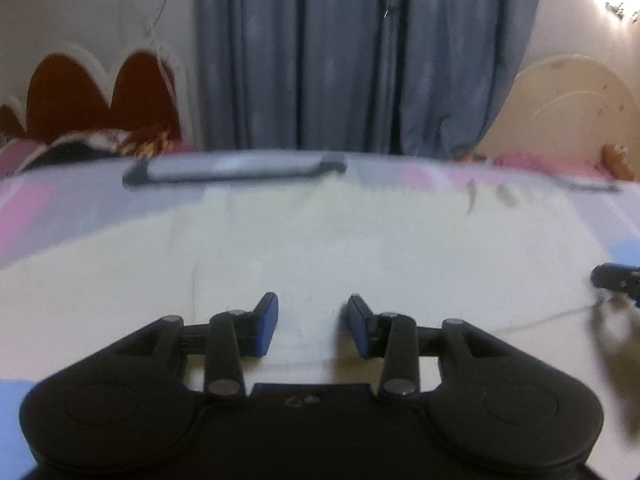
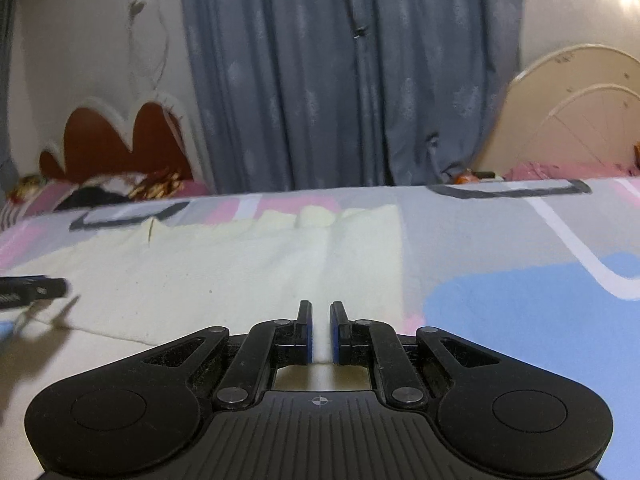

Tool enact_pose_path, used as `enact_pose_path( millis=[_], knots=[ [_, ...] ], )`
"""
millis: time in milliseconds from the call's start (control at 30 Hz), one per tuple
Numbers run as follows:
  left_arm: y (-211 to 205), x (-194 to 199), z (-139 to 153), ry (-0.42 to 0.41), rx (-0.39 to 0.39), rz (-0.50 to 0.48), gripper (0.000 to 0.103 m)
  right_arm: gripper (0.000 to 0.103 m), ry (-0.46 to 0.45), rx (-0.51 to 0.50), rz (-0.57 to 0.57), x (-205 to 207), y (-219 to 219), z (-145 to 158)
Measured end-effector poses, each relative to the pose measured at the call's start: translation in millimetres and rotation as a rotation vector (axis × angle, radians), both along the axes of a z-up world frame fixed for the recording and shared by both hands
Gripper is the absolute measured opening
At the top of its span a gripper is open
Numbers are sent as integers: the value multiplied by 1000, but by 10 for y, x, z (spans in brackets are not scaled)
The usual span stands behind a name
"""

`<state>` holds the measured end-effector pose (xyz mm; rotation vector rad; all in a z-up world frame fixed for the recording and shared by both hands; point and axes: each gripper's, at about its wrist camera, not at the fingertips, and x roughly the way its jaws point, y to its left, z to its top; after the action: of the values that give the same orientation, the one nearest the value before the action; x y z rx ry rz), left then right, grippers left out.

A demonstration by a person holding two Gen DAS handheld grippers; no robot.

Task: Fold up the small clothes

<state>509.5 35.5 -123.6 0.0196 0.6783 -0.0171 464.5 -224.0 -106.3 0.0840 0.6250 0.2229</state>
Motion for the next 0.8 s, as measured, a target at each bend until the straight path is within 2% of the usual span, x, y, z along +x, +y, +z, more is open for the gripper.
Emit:
enact_pose_path(
  millis=[67, 167, 233, 333, 367, 400, 467, 533, 567, 633, 733, 800],
  knots=[
    [131, -54, -27, -18, -29, 2, 40, 9, 8, -98, -1, 57, -50, -93],
    [221, -44, 30, -10, -5, 26, 38, 9, 39, -112, -85, 162, -394, -102],
    [172, 20, 94, -29, -6, 46, 41, 9, 38, -67, -99, 249, -529, -49],
    [-7, 220, 141, -42, -3, 21, 44, 9, -23, -30, -83, 435, -501, 57],
    [-83, 276, 147, -46, 2, 7, 47, 9, -38, -27, -60, 530, -434, 88],
    [-163, 343, 141, -48, 12, -11, 59, 9, -50, -31, -31, 620, -350, 108],
    [-289, 458, 90, -39, 54, -29, 73, 9, -44, -52, 17, 792, -181, 77],
    [-280, 566, -13, -6, 79, -22, 71, 9, -11, -132, 21, 988, -93, -34],
    [-192, 590, -62, -2, 53, -10, 72, 9, 22, -168, -12, 1095, -123, -115],
    [-32, 584, -85, -4, -21, 13, 72, 0, 36, -130, -35, 1199, -282, -166],
    [-25, 523, -39, -5, 4, 23, 71, 0, 38, -184, 7, 1167, -273, -143],
    [-53, 397, 42, -21, 33, 29, 68, 0, 54, -154, -8, 1113, -317, -100]
  ],
)
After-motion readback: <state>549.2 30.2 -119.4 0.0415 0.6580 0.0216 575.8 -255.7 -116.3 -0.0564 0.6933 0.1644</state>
